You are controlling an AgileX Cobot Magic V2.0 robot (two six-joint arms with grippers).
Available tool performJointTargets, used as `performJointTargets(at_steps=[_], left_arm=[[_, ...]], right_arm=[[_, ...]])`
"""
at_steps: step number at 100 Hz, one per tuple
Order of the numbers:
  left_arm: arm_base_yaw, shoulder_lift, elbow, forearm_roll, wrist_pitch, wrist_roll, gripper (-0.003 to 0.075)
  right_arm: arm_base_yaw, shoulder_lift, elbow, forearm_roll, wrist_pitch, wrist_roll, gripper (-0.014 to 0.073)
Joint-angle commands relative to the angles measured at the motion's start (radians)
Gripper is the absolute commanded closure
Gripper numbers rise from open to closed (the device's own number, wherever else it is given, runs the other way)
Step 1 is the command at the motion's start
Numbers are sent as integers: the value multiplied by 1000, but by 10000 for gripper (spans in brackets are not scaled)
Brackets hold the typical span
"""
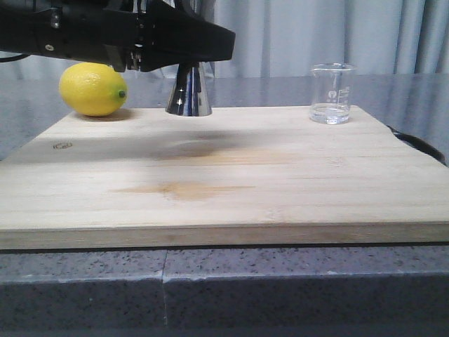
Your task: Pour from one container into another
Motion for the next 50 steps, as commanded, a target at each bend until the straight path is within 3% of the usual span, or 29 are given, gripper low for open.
performJointTargets(at_steps=[1,50], left_arm=[[-2,-38,-19,-84,99,39,563],[-2,65,-78,-84,111,69,563]], right_arm=[[2,-8,-23,-4,-58,-10,31],[2,-8,-23,-10,-58,-10,31]])
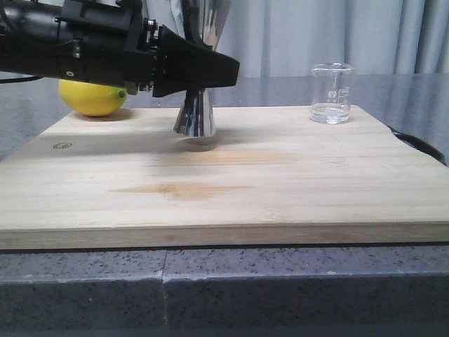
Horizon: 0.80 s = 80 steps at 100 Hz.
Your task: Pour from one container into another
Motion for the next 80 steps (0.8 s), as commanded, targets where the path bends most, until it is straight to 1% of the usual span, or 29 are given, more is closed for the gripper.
performJointTargets(at_steps=[1,80], left_arm=[[-2,-30,-31,-84,111,9,563],[0,-5,-31,-84,103,47,563]], right_arm=[[2,-8,-23,-10,-66,-9,31],[2,-8,-23,-12,-68,-9,31]])
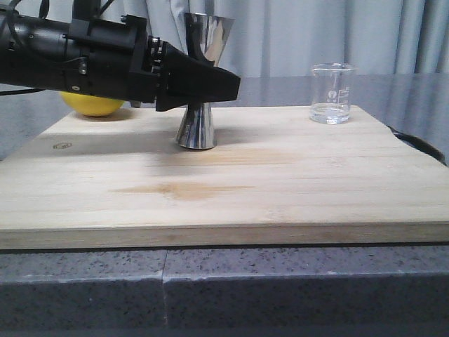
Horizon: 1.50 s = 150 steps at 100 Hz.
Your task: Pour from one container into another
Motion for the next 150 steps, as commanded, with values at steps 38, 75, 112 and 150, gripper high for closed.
performJointTargets(at_steps=[38,75,112,150], left_arm=[[7,-34,-29,-84,105,5,563],[7,-34,-29,-49,105,5,560],[7,-34,-29,-31,103,5,490],[8,-62,-29,13,3,-55,220]], right_arm=[[2,-8,-23,-12,-68,-9,31],[2,-8,-23,-12,-68,-9,31],[2,-8,-23,-12,-68,-9,31],[2,-8,-23,-12,-68,-9,31]])
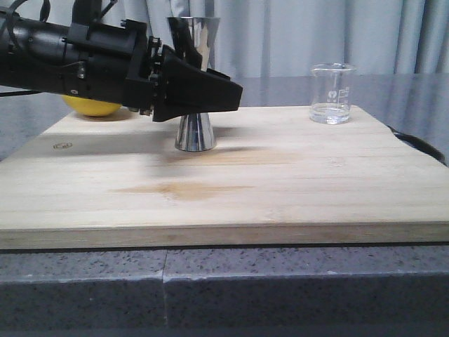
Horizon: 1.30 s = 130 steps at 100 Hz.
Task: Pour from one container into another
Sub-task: 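Open the left gripper and withdraw it from the jigger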
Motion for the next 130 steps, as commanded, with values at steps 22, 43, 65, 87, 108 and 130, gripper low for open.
performJointTargets(at_steps=[22,43,65,87,108,130], left_arm=[[4,-196,-25,162,-155,-224,214],[4,-369,-25,439,-309,-498,215],[4,-544,-25,830,-317,-893,215],[4,-724,-25,1256,-313,-1444,215],[4,-862,-25,1660,-188,-1973,215],[4,-987,-17,1867,-47,-2272,217]], right_arm=[[2,-8,-23,-12,-62,-8,31],[2,-8,-23,23,-46,-8,31],[2,-8,-55,88,106,-8,31],[2,-8,-175,88,391,-8,31],[2,-8,-247,88,581,-8,31],[2,-28,-251,88,575,-8,31]])
